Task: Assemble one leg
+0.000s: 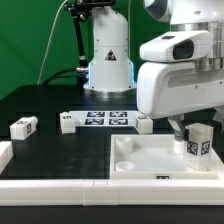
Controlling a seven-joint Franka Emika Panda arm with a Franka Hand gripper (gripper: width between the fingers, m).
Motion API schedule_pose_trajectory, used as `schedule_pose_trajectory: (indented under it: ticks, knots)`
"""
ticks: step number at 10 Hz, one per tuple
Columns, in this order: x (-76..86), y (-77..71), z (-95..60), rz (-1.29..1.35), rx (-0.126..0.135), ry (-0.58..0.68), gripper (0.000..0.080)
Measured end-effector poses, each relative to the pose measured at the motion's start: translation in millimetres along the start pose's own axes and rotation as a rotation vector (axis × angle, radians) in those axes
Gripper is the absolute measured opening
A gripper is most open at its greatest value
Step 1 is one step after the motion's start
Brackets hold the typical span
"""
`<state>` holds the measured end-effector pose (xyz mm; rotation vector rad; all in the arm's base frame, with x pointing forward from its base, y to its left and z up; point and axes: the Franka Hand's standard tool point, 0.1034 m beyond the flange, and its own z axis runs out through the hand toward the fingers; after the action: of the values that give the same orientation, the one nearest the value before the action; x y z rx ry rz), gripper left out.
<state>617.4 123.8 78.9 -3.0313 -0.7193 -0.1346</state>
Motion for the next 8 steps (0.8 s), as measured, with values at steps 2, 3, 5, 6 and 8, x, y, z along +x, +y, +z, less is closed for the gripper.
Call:
schedule_pose_trajectory:
  ticks: [2, 3, 5, 6, 8]
  knots:
    - [-0.1, 0.5, 0.0, 0.000, -0.001, 0.000, 0.0392]
    - [-0.3, 0.7, 0.1, 0.000, -0.001, 0.000, 0.0291]
    - [-0.3, 0.7, 0.1, 0.024, -0.001, 0.000, 0.0291]
    - [-0.4, 0.8, 0.2, 0.039, 0.001, 0.001, 0.0291]
    - [-2.2, 0.4, 0.2, 0.288, 0.006, 0.014, 0.0291]
